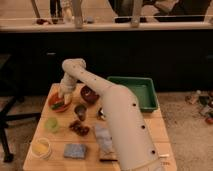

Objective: Place pepper in red bowl

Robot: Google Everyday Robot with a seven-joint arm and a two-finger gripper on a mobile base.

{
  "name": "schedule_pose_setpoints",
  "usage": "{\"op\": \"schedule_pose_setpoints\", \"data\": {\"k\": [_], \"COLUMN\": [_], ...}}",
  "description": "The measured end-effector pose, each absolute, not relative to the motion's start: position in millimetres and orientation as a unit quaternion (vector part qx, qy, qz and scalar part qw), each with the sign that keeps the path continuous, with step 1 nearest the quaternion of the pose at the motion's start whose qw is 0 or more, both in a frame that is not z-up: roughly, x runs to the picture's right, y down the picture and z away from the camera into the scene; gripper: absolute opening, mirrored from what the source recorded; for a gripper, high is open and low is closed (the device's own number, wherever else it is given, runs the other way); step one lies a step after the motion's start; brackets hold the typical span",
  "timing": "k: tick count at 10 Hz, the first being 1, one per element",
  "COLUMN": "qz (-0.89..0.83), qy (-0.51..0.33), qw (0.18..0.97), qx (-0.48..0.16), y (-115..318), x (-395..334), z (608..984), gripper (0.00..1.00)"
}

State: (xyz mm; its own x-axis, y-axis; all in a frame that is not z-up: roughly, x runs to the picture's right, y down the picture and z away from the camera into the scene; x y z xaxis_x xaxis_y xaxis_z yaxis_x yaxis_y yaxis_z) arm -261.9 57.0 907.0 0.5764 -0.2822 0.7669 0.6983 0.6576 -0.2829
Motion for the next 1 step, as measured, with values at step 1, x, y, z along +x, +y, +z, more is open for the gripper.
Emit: {"op": "schedule_pose_setpoints", "data": {"k": [1], "qz": [-0.292], "qy": [-0.355], "qw": [0.838], "qx": [-0.293], "y": [56.9], "x": [-261.9], "z": [907.0], "gripper": [0.80]}}
